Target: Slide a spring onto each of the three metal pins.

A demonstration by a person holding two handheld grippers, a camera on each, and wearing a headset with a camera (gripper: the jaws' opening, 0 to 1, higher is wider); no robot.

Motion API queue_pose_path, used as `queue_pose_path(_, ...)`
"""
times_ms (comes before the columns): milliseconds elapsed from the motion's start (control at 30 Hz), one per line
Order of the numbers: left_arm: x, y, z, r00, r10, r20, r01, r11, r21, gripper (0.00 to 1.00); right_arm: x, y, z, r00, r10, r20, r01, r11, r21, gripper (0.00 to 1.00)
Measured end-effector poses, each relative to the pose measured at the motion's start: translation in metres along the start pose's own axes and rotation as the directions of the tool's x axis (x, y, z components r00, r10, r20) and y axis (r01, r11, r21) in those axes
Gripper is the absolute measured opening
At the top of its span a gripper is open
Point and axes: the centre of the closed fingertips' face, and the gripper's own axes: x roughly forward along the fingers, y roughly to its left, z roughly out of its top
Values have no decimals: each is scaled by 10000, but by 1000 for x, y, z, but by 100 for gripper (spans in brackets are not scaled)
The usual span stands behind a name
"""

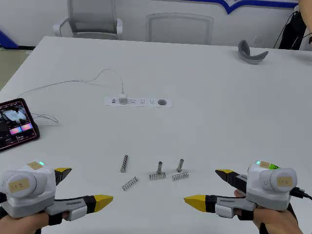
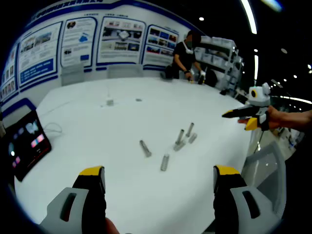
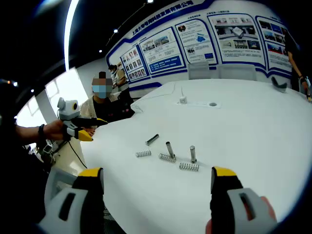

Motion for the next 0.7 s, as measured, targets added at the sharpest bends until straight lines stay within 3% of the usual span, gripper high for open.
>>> queue_pose_path(700,2,1,0,10000,53,-80,-54,9999,-97,93,-3,0,2,9998,113,193,-113,9999,0,91)
